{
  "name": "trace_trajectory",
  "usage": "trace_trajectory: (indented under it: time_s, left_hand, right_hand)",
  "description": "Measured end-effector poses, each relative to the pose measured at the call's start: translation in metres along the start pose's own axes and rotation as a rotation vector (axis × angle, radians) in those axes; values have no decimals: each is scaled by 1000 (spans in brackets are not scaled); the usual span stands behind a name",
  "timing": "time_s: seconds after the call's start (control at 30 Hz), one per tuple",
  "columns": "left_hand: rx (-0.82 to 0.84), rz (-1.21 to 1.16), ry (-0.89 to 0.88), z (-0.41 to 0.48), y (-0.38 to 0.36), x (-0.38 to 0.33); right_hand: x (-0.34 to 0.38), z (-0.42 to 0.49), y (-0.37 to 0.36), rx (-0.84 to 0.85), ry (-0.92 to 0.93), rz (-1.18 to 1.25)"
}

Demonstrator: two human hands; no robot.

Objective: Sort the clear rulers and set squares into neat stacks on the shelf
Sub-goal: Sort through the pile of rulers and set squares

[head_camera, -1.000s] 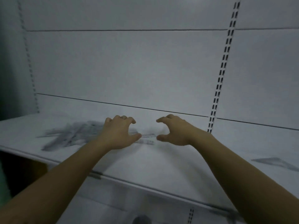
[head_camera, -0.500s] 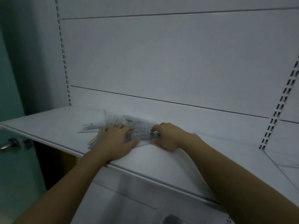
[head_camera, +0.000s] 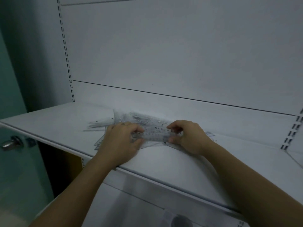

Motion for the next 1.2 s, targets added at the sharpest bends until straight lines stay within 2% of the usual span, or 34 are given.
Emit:
trace_trajectory:
  time_s: [0.17,0.33,0.47,0.7,0.83,1.0,1.2]
  left_hand:
    - [14,-252,91,0,5,3]
    - [133,-354,147,3,4,3]
    - [148,-605,262,9,4,2]
    - [299,-871,381,22,-5,-13]
    - [351,-832,399,25,-12,-17]
    - [363,-1023,522,28,-14,-16]
    - [302,-789,600,37,-6,0]
  right_hand:
    - [-3,-2,2,-7,-19,13]
    - [-4,-2,4,-4,-44,-27]
    - [-8,-2,7,-22,-49,1]
    - [-16,-1,14,-96,-42,58]
    - [-18,-1,10,-59,-42,50]
    - [-20,1,11,-9,-39,54]
    - [-22,4,7,20,-12,36]
Point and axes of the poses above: each hand's wrist, its own z-axis towards the middle knuckle, its own y-axis out of the back of the hand, x = y × z, the point moved 7 cm from there along z, towards the middle knuckle, and after that the axes turned 5 degrees about z, right-handed, at the moved point
